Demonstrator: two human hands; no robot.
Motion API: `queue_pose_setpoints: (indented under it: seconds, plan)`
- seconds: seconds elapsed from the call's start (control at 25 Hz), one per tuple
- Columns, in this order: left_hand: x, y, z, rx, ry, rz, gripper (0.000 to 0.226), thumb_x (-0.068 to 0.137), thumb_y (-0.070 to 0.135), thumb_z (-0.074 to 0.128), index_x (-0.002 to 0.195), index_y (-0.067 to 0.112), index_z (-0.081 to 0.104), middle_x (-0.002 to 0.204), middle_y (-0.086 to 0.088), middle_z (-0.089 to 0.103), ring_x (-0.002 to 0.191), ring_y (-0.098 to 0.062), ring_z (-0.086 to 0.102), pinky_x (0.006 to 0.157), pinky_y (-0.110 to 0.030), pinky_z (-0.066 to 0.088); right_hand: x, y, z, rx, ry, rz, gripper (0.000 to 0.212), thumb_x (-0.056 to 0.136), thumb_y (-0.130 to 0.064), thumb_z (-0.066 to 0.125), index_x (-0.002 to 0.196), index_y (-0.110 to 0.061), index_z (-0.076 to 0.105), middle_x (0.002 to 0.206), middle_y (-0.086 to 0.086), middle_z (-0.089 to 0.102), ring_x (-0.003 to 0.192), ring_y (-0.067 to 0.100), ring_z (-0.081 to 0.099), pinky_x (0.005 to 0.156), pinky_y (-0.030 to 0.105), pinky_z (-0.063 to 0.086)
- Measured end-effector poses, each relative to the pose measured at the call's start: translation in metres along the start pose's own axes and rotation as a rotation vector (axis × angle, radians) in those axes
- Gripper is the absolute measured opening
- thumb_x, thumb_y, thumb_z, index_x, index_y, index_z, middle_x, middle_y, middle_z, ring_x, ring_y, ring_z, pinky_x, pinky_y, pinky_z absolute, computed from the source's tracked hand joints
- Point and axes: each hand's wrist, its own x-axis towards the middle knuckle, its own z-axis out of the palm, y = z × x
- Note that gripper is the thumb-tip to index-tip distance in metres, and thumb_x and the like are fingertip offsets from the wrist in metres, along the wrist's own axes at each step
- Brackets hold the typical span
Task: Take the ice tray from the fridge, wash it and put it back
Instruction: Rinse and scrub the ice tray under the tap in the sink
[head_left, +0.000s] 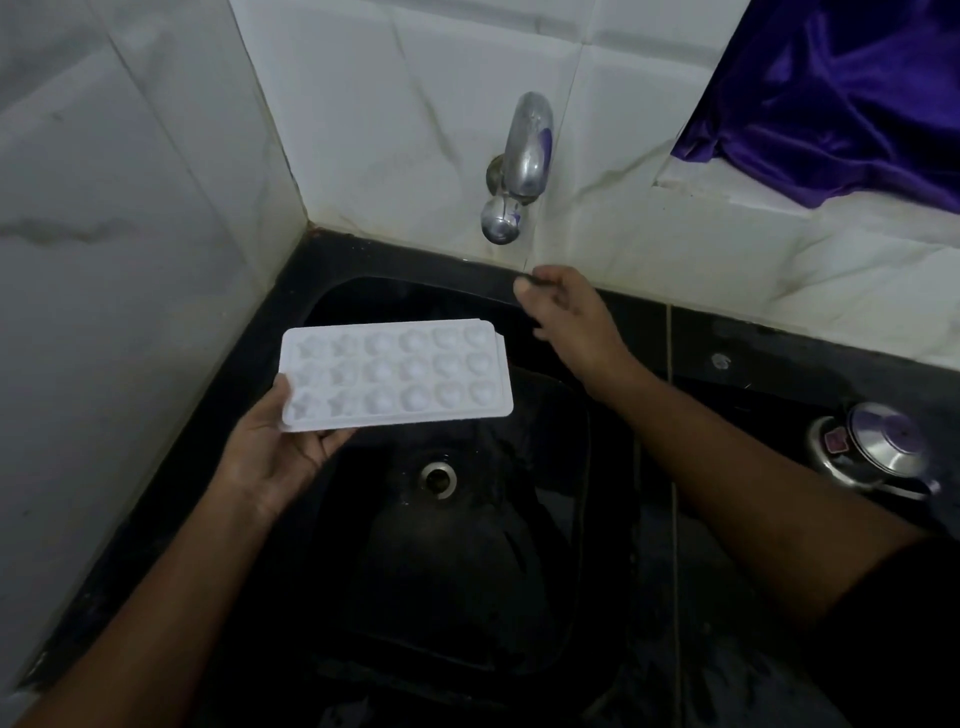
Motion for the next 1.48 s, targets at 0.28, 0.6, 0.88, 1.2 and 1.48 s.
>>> queue_pose_setpoints:
  seconds: [0.28, 0.6, 0.88, 1.2, 1.48]
  plan:
    - [0.002, -0.007, 0.002, -0.020, 0.006, 0.007, 0.047, 0.113, 0.036, 0.042, 0.106, 0.021, 0.086, 0.131, -0.010, 0.075, 0.115, -0.027, 0.075, 0.087, -0.044, 0.065, 0.089, -0.049, 0.023, 0.544, -0.111, 0.306, 0.047, 0.107, -0.041, 0.055, 0.134, -0.003, 0.050, 0.118, 0.021, 0.064, 0.105, 0.035, 0.072, 0.091, 0.046, 0.062]
    - [0.003, -0.016, 0.000, -0.056, 0.011, -0.020, 0.050, 0.113, 0.036, 0.041, 0.102, 0.019, 0.087, 0.129, -0.010, 0.076, 0.113, -0.027, 0.076, 0.084, -0.044, 0.066, 0.086, -0.051, 0.019, 0.425, -0.057, 0.328, 0.063, 0.101, -0.051, 0.061, 0.143, -0.006, 0.049, 0.127, 0.020, 0.066, 0.108, 0.031, 0.073, 0.086, 0.044, 0.062]
    - [0.004, -0.025, -0.005, -0.099, 0.024, -0.029, 0.049, 0.112, 0.036, 0.042, 0.103, 0.018, 0.087, 0.131, -0.012, 0.075, 0.113, -0.029, 0.076, 0.089, -0.048, 0.064, -0.022, 0.014, 0.029, 0.262, -0.090, 0.473, 0.043, 0.108, -0.049, 0.048, 0.122, -0.012, 0.065, 0.113, 0.008, 0.076, 0.101, 0.027, 0.075, 0.079, 0.041, 0.063]
    - [-0.006, -0.007, -0.004, -0.028, -0.052, -0.064, 0.045, 0.111, 0.028, 0.042, 0.107, 0.017, 0.085, 0.133, -0.014, 0.073, 0.116, -0.033, 0.074, 0.093, -0.055, 0.061, -0.045, 0.009, 0.032, 0.294, -0.055, 0.290, 0.023, 0.110, -0.028, 0.050, 0.107, -0.014, 0.069, 0.107, 0.009, 0.077, 0.095, 0.025, 0.076, 0.073, 0.041, 0.066]
    - [0.009, 0.027, 0.016, 0.134, -0.135, -0.081, 0.061, 0.110, 0.057, 0.032, 0.115, 0.025, 0.083, 0.134, -0.008, 0.074, 0.112, -0.025, 0.076, 0.079, -0.039, 0.067, -0.033, -0.013, 0.035, 0.213, 0.031, 0.162, 0.022, 0.109, -0.027, 0.053, 0.120, -0.014, 0.067, 0.113, 0.007, 0.073, 0.099, 0.023, 0.072, 0.078, 0.039, 0.063]
